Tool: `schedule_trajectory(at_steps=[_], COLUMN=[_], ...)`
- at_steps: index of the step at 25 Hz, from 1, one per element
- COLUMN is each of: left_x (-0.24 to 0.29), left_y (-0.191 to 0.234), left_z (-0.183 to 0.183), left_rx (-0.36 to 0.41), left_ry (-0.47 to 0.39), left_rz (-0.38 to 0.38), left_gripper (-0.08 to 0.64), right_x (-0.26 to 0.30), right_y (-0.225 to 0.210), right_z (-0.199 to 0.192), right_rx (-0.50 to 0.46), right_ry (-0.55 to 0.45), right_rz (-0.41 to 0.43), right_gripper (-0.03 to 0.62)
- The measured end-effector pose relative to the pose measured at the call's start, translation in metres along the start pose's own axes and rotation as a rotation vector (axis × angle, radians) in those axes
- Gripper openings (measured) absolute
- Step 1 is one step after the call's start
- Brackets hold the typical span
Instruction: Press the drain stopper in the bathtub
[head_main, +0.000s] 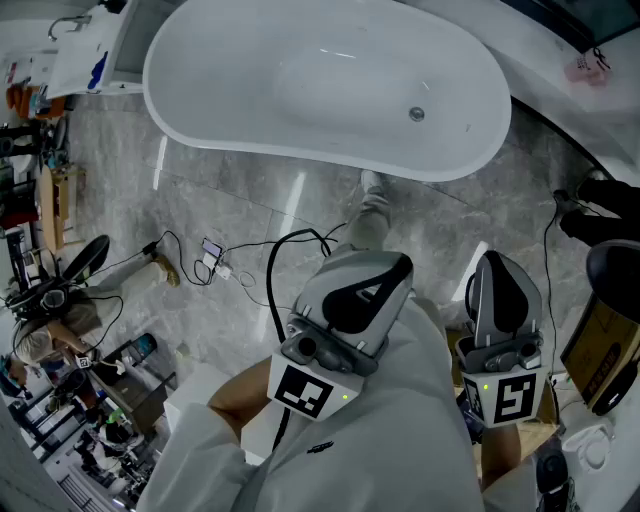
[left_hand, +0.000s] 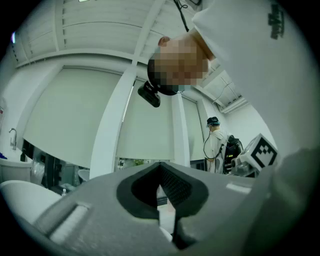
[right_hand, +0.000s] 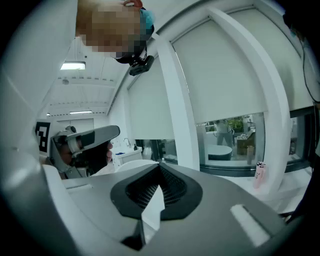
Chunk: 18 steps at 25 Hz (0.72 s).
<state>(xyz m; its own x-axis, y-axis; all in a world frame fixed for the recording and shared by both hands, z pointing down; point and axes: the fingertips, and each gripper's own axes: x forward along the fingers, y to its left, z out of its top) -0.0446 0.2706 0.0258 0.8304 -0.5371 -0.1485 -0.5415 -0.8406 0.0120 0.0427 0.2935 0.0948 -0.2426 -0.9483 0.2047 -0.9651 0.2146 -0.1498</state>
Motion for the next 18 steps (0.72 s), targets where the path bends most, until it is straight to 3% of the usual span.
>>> schedule_trajectory(at_steps=[5, 9, 13, 18], left_x=[-0.087, -0.151, -0.188, -0.221], left_y=[-0.133, -0.221, -0.257, -0.265], left_z=[0.024, 0.043, 0.039, 0.021], left_rx=[-0.091, -0.119, -0.143, -0.178], left_ry=[0.073, 0.124, 0.227, 0.372], left_rz=[0.062, 0.092, 0.053, 0.068], left_gripper=[0.003, 0.003, 0.003, 0.003], right_x=[-0.139, -0.239, -0.289, -0.305], right_y=[0.059, 0.099, 0.130, 0.142], right_z=[-0.011, -0.034, -0.052, -0.057], right_rx=[-0.008, 0.065, 0.117, 0.231], right_ry=[-0.066, -0.045, 0.010, -0.002], right_rz=[0.010, -0.014, -0.018, -0.014], right_gripper=[-0.003, -0.003, -0.005, -0.008])
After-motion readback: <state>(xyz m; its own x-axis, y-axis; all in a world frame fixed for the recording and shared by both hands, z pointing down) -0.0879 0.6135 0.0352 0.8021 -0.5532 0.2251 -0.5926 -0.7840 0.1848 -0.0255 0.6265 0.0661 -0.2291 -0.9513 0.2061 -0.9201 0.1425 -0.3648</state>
